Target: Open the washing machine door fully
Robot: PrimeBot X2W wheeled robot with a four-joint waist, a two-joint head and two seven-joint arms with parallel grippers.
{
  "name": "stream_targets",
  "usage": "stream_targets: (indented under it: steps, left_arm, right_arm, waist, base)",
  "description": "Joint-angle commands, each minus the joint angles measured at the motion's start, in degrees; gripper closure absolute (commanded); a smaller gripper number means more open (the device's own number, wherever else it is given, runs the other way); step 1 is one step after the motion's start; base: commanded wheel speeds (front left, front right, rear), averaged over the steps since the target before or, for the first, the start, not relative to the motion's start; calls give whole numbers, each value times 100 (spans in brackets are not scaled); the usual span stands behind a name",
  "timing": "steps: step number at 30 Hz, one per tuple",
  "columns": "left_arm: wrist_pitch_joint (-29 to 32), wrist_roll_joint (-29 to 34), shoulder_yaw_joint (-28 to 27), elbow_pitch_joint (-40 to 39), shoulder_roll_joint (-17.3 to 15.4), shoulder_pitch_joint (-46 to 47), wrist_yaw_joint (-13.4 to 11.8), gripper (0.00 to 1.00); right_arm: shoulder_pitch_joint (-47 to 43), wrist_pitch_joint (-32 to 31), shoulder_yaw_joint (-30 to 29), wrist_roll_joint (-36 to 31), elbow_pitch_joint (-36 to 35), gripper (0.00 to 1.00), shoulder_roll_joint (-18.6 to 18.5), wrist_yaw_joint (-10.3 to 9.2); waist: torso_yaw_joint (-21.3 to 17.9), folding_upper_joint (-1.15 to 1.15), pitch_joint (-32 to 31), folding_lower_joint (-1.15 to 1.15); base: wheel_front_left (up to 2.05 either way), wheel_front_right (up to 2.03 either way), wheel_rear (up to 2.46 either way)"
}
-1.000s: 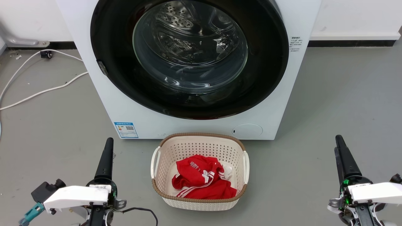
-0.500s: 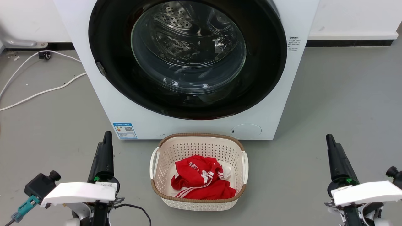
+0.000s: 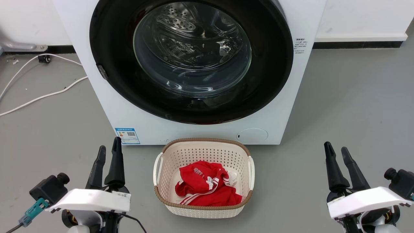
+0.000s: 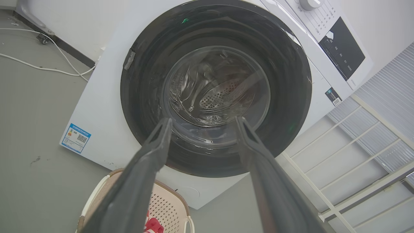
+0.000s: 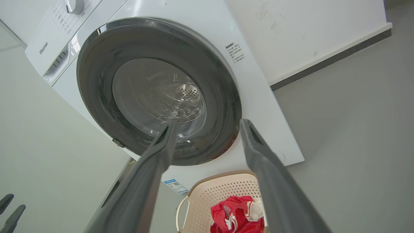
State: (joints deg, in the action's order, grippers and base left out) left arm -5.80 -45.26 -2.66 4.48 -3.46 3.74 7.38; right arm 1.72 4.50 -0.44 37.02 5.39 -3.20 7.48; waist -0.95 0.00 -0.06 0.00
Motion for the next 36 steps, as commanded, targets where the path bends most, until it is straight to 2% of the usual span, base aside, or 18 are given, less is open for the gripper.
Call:
stream_targets:
  steps: [1, 14, 36]
  left_arm:
    - [-52, 209, 9, -55, -50, 9, 9, 0]
    - [-262, 1410, 93, -70, -95, -2, -5, 0]
    - [-565, 2785, 195, -148, -106, -58, -102, 0]
  right_arm:
    - [8, 3, 17, -206, -104, 0, 2, 2]
    - [-31, -20, 20, -1207, -232, 0, 11, 1]
    - [-14, 103, 88, -2434, -359, 0, 24, 1]
  waist:
    - [0, 0, -1, 0]
    - [-37, 0, -7, 0]
    - [-100, 0, 1, 0]
  base:
    - [0, 0, 0]
    - [0, 0, 0]
    - [0, 0, 0]
